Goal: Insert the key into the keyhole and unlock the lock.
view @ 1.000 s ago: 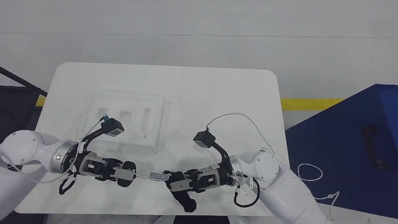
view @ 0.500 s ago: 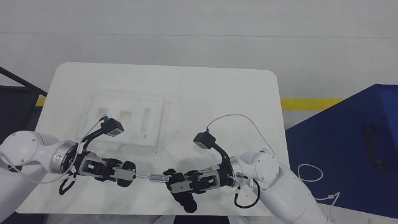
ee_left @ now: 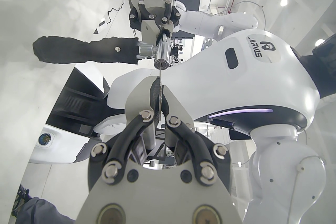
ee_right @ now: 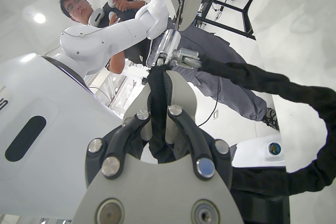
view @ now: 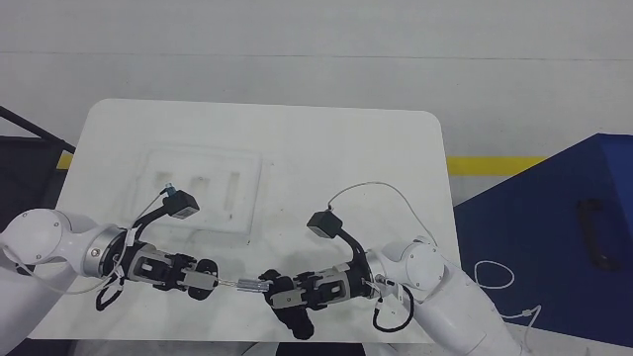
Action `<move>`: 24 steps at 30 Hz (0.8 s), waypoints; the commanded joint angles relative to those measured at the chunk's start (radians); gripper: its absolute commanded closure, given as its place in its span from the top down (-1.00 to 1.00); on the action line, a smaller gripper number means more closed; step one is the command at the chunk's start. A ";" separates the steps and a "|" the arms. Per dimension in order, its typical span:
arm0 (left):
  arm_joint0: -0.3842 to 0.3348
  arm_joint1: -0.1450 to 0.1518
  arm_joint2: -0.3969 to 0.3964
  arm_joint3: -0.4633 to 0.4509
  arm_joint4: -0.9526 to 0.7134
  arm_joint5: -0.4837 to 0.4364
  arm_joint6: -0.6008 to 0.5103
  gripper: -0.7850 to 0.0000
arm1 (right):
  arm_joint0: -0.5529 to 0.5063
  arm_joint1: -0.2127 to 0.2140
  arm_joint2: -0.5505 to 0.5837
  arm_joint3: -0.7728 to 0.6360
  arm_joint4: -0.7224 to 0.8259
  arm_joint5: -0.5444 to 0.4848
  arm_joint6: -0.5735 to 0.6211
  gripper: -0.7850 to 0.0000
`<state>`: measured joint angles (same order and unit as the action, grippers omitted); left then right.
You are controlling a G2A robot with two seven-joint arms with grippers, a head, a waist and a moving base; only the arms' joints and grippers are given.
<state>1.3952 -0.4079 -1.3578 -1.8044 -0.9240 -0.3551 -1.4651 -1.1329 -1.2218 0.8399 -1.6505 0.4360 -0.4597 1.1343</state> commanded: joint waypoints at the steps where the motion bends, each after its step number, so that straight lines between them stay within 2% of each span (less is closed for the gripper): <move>1: 0.001 -0.003 -0.003 -0.001 0.004 0.000 0.000 -1.00 | 0.000 0.000 -0.001 -0.001 -0.003 0.000 0.001 -1.00; 24: 0.031 -0.042 -0.059 -0.002 0.025 0.017 -0.017 -1.00 | -0.002 0.003 -0.003 -0.005 -0.012 0.001 -0.018 -1.00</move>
<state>1.4251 -0.4491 -1.4144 -1.8061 -0.8999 -0.3387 -1.4815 -1.1355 -1.2192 0.8371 -1.6550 0.4246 -0.4593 1.1167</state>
